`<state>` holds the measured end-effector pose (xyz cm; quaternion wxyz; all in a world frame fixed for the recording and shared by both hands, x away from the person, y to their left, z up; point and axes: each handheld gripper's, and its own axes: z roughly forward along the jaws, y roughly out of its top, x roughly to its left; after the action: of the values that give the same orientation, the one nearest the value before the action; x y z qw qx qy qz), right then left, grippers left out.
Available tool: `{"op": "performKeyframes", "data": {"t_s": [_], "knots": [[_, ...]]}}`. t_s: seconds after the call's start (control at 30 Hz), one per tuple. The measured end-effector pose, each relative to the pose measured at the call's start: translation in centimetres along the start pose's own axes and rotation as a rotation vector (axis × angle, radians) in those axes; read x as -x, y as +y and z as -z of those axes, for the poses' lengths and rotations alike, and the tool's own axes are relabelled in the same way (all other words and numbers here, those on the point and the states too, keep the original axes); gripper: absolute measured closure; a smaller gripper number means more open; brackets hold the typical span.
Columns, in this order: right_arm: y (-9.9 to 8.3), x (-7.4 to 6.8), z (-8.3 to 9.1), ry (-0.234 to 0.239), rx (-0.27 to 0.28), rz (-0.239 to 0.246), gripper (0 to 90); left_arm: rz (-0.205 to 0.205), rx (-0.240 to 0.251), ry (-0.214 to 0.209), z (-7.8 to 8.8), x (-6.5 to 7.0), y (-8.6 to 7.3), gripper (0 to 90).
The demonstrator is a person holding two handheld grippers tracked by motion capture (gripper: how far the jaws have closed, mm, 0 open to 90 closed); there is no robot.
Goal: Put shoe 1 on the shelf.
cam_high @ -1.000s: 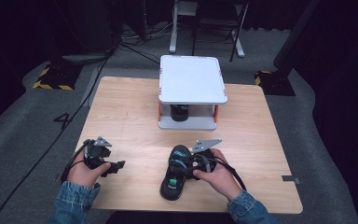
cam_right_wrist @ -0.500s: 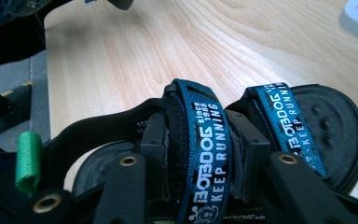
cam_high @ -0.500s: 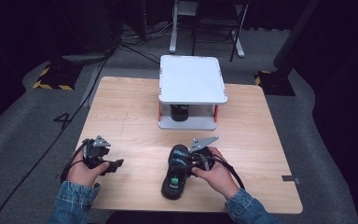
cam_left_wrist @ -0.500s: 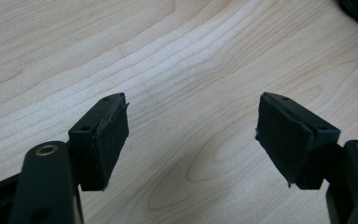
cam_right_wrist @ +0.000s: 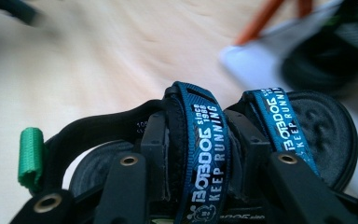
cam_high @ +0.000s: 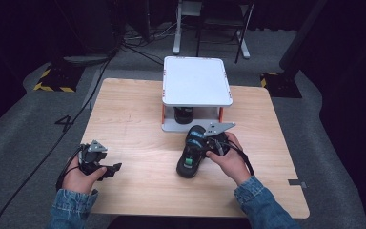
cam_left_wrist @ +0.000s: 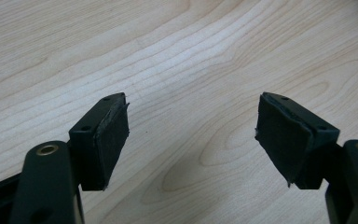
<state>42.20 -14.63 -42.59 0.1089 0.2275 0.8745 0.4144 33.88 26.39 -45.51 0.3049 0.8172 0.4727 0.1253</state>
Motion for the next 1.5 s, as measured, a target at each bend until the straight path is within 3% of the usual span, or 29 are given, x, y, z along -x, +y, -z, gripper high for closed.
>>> {"op": "performKeyframes", "data": {"t_s": [0.17, 0.3, 0.37, 0.43, 0.63, 0.77, 0.87, 1.03, 1.1, 1.13, 1.17, 1.2, 1.3, 1.43, 1.5], "knots": [[0.3, 2.9, -0.7, -0.074, -0.016, 0.023, 63.8, -0.009, -0.008, -0.011, -0.4, -0.3, 0.1, 25.9], [0.4, 4.9, -1.4, -0.080, -0.008, 0.029, 63.7, -0.008, -0.006, -0.016, -0.5, -0.4, 0.2, 25.9], [0.3, 5.3, -1.6, -0.083, -0.010, 0.029, 63.7, -0.006, -0.005, -0.018, -0.6, -0.4, 0.3, 25.9], [-0.1, 5.8, -1.9, -0.123, -0.039, 0.054, 63.7, -0.008, -0.007, -0.017, -0.6, -0.6, 0.3, 25.9], [-0.7, 5.7, -1.1, -0.192, 0.013, 0.029, 46.8, 0.003, 0.002, -0.014, -0.6, -0.9, 0.5, 25.9], [-0.6, 4.6, 1.1, -0.194, 0.089, -0.034, 46.3, -0.003, 0.005, -0.025, -0.6, -0.8, 0.8, 25.9], [-0.4, 3.2, 2.4, -0.132, 0.122, -0.087, 50.5, -0.011, 0.002, -0.024, -0.8, -0.6, 1.0, 25.9], [-0.4, 0.3, 2.4, -0.047, 0.106, -0.087, 53.0, -0.019, 0.004, -0.031, -0.9, -0.3, 1.1, 25.7], [-0.5, 0.0, 1.7, -0.071, 0.054, -0.073, 54.1, -0.022, 0.007, -0.031, -0.9, -0.3, 1.1, 25.6], [-0.6, 0.1, 1.4, -0.087, 0.038, -0.067, 59.9, -0.022, 0.007, -0.031, -0.9, -0.3, 1.1, 25.6], [-0.6, 0.1, 1.4, -0.087, 0.038, -0.067, 59.9, -0.023, 0.006, -0.032, -0.8, -0.3, 1.1, 25.6], [-0.9, 0.2, 1.0, -0.052, 0.033, -0.092, 76.4, -0.021, 0.009, -0.032, -0.8, -0.3, 1.1, 25.5], [-0.7, 0.0, 1.1, -0.054, 0.014, -0.066, 84.8, -0.014, 0.009, -0.033, -0.9, -0.4, 0.9, 25.4], [-0.6, 0.3, 2.1, -0.064, 0.008, -0.066, 86.8, -0.013, 0.011, -0.025, -0.8, -0.5, 0.8, 25.5], [-1.1, 0.6, 3.4, -0.089, 0.001, -0.065, 87.0, -0.014, 0.016, -0.031, -0.7, -0.4, 0.9, 25.5]]}}
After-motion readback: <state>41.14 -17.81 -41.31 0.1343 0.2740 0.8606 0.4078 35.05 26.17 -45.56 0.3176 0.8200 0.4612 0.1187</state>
